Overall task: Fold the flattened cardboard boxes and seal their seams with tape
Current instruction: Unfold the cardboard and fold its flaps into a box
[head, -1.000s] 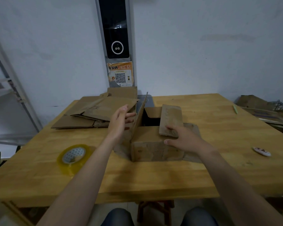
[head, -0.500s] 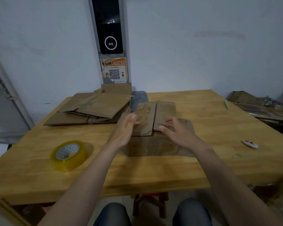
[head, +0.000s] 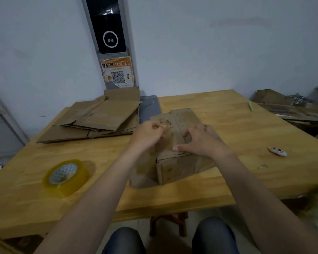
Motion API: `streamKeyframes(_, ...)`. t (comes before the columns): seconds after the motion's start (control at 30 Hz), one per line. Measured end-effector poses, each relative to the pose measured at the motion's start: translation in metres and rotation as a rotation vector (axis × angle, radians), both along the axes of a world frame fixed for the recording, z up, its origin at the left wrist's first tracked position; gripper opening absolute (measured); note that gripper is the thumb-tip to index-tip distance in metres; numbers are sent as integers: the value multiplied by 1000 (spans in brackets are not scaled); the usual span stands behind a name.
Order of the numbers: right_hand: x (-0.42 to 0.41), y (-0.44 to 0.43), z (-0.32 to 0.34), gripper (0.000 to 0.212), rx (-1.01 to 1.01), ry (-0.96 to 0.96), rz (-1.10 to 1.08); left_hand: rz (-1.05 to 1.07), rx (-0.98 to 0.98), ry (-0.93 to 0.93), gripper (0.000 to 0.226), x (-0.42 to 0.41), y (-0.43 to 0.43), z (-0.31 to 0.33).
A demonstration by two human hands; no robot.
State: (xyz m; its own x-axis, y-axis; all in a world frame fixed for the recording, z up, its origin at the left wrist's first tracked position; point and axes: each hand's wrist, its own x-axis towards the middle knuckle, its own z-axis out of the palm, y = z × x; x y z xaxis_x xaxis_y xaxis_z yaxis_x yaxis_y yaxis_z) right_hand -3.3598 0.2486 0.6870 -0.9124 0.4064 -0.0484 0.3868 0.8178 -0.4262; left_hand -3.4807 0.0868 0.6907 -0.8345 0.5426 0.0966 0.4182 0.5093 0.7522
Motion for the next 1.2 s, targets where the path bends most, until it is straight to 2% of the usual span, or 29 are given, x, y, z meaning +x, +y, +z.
streamKeyframes(0.07,-2,1,2,69,-14,-27,2,-3,-41,78,25,-19,12,5)
streamKeyframes(0.2,-6,7,0,76,-84,-45,29,-104,-176,164,52,-54,42,6)
streamKeyframes(0.33,-10,11,-9,70,-94,-65,63,-285,-278,128,70,-82,68,6)
streamKeyframes(0.47,-9,13,-14,67,-56,-58,83,-341,-389,27,74,-100,76,7)
streamKeyframes(0.53,-8,11,-14,70,-44,-66,70,-339,-457,68,75,-105,77,6)
streamKeyframes(0.67,0,-6,-1,101,-62,-216,17,-292,-556,139,76,-102,75,1)
streamKeyframes(0.8,7,-25,5,113,-24,-351,-12,-199,-612,95,80,-82,58,0)
streamKeyframes(0.9,11,-23,0,112,-8,-352,-6,-129,-654,98,83,-58,41,0)
streamKeyframes(1.07,31,-13,9,91,39,-253,6,-24,-723,115,85,-14,7,2)
streamKeyframes(1.2,35,-10,-10,99,20,-169,-71,14,-674,102,83,14,-23,-3)
